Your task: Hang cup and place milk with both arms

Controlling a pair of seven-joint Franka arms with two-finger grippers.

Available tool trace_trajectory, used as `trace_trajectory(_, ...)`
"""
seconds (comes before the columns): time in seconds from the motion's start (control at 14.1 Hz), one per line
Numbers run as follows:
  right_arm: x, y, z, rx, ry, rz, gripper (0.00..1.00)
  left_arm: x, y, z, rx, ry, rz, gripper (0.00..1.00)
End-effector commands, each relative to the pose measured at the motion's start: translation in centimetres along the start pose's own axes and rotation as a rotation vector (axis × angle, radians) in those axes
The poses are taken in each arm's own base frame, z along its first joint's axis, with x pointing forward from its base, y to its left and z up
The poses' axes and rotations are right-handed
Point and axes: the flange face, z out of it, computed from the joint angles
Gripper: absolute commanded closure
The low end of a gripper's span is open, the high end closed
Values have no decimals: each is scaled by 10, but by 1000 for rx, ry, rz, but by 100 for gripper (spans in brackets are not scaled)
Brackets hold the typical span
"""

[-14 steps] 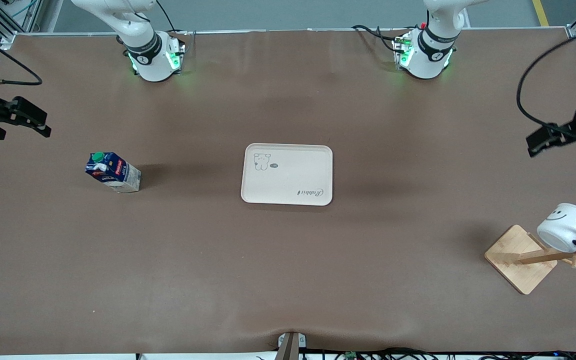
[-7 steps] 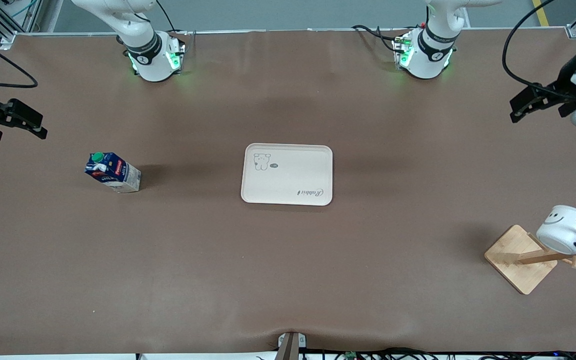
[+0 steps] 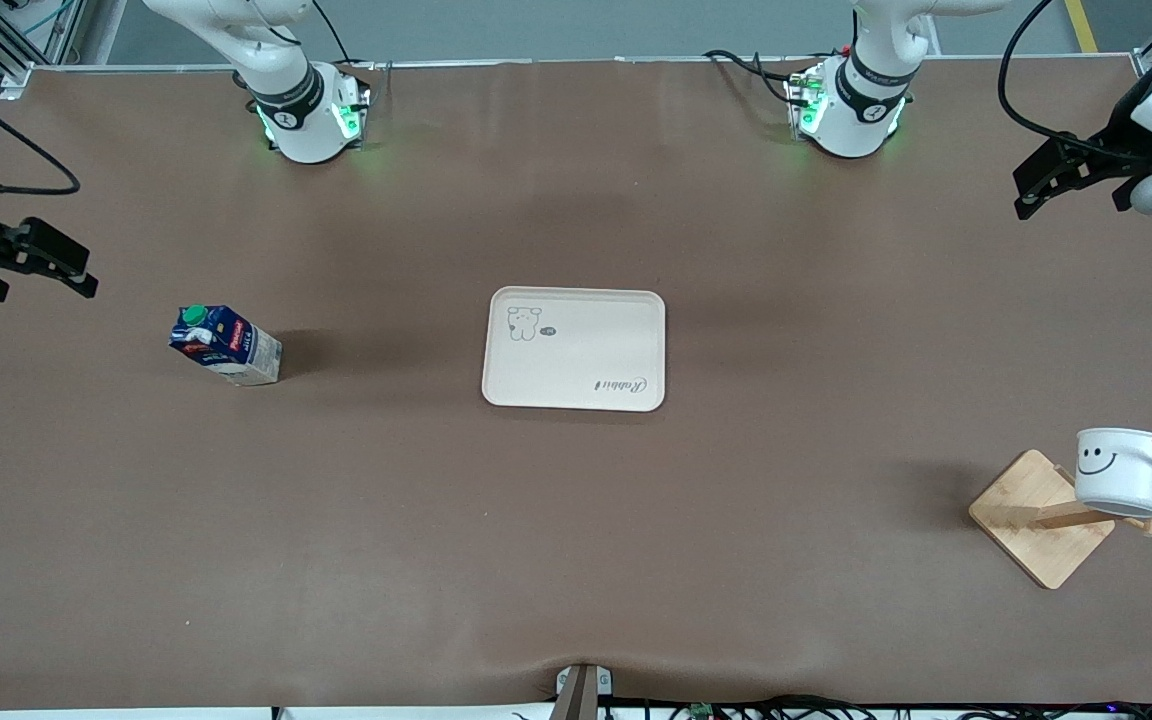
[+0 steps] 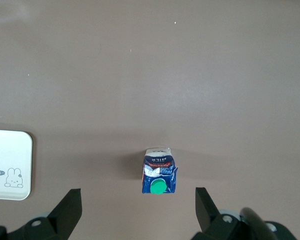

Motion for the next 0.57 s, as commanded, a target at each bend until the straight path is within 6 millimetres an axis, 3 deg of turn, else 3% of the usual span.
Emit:
trace_trajectory(0.0,7,1,-3,16,19,2,0,2,0,2,-23,5,26,0)
trace_trajectory(0.21,6,2,-2,17,9,4,0,15,0,-3,-26,19,24,0)
trace_trajectory(0.49,0,1,-3,20,-25,1,0,24,11,9,-27,-2,42,0)
